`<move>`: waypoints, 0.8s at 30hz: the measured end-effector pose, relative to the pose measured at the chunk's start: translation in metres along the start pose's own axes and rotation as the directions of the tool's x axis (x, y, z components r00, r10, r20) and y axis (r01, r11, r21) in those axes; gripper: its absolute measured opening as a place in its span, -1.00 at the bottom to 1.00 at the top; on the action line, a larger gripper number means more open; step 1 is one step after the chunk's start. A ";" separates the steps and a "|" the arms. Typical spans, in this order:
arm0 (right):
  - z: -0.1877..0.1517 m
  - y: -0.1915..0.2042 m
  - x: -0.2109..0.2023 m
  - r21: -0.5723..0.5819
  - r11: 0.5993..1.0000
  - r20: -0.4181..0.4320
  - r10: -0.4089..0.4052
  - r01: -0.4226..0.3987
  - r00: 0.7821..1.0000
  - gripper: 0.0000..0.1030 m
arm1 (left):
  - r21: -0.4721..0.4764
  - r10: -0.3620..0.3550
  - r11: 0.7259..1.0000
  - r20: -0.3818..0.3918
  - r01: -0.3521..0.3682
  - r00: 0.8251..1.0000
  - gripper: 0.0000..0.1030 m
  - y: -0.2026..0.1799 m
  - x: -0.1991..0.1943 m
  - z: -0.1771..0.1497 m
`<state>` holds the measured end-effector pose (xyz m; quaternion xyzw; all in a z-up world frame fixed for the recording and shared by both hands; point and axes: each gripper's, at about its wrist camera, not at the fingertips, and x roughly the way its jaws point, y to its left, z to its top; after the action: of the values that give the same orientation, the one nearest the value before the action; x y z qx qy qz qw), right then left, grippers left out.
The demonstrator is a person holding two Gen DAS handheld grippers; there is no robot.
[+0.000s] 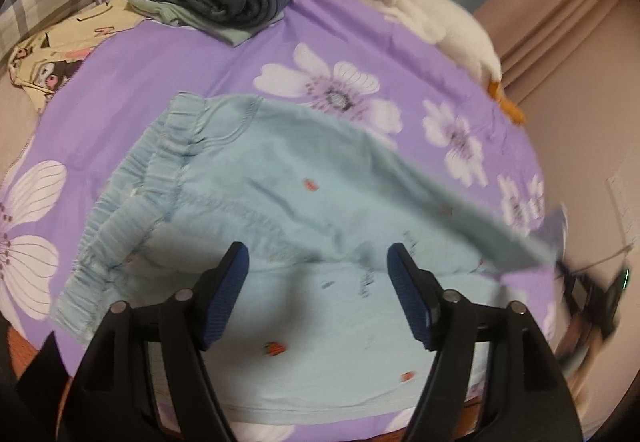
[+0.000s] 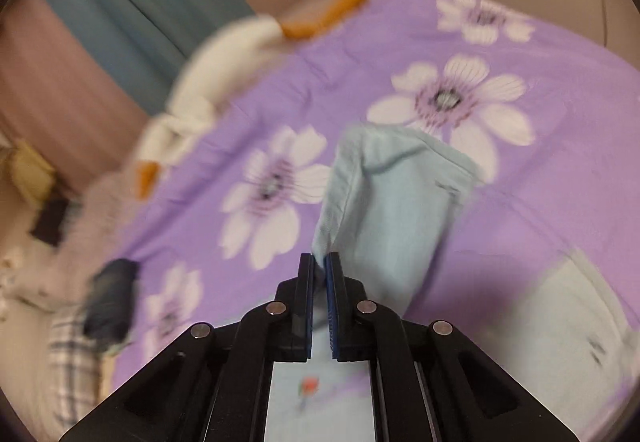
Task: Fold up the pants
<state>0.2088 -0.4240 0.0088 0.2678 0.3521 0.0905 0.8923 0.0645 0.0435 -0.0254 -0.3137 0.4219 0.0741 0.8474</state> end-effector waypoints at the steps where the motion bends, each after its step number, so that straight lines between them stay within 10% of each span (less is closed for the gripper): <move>1: -0.009 -0.002 -0.011 0.003 1.000 0.012 0.007 -0.007 1.000 -0.86 | -0.001 -0.016 1.000 -0.008 0.016 1.000 0.48 -0.005 0.003 0.003; 6: -0.080 -0.054 -0.042 0.071 0.996 -0.061 -0.048 0.053 0.997 -0.86 | 0.001 -0.092 0.996 -0.079 0.093 0.993 0.51 -0.030 0.040 0.019; 12: -0.109 -0.082 -0.016 0.135 0.986 -0.164 -0.071 0.093 0.984 -0.86 | -0.067 -0.036 0.997 -0.207 0.022 0.978 0.44 -0.031 0.110 0.041; 17: -0.111 -0.077 -0.023 0.104 0.990 -0.163 -0.078 0.095 0.984 -0.86 | -0.123 -0.006 0.992 -0.181 -0.017 0.983 -0.76 -0.019 0.127 0.064; 24: -0.112 -0.076 -0.029 0.115 0.990 -0.149 -0.065 0.083 0.987 -0.86 | 0.013 -0.098 0.995 -0.050 0.099 0.994 -0.85 -0.024 0.028 0.025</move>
<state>0.1098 -0.4515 -0.0842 0.3008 0.4305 0.0551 0.8492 0.1079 0.0352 -0.0244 -0.3295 0.4274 0.0213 0.8416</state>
